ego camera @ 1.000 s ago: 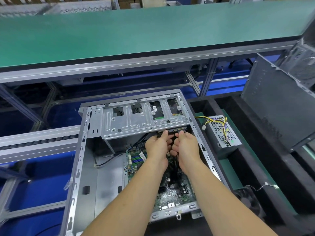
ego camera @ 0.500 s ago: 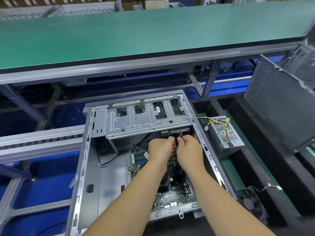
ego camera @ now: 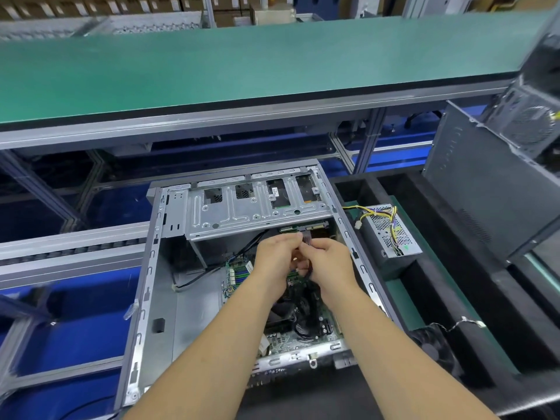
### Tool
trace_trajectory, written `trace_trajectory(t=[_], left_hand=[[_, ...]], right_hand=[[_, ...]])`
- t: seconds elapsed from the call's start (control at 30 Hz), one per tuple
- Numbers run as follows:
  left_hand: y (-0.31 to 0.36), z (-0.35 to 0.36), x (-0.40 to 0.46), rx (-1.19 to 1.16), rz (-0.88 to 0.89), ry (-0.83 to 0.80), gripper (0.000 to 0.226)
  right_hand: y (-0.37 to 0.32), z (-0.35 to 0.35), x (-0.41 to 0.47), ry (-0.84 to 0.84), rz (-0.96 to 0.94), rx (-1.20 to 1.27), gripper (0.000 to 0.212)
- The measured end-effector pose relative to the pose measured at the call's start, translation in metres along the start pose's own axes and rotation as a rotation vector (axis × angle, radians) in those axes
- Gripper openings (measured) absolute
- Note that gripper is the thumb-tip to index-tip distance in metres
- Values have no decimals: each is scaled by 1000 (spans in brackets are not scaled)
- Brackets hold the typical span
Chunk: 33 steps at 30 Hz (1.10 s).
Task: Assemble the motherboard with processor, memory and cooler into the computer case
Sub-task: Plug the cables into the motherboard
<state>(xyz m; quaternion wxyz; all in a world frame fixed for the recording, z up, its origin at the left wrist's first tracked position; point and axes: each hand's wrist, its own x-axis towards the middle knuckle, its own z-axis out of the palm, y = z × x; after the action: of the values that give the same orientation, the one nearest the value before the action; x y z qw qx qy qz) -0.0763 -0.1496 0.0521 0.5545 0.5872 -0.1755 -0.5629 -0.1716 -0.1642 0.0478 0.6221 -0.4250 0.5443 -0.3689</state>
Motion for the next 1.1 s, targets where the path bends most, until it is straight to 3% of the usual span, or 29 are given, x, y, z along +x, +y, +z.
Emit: trace_trajectory(t=[0.13,0.3,0.5,0.67,0.87,1.1], left_hand=[[-1,2,3,-17,-32,-21,20],[-12,1,6,-74,-97,-3,18],[-19,9,8,-188,-129,53,8],[-11,8,17,-379,-133,93,32],[-9,12,20,-392,-63,125,71],[-13,13,22,-342,-28,159,67]], right_hand=[[0,-2,2,-41,87,161,25],[4,-2,5,-30,137,96,30],[9,4,8,164,101,-6,36],[11,11,15,233,56,9,35],[13,13,22,294,16,-92,33],[10,13,24,320,-47,-169,39]])
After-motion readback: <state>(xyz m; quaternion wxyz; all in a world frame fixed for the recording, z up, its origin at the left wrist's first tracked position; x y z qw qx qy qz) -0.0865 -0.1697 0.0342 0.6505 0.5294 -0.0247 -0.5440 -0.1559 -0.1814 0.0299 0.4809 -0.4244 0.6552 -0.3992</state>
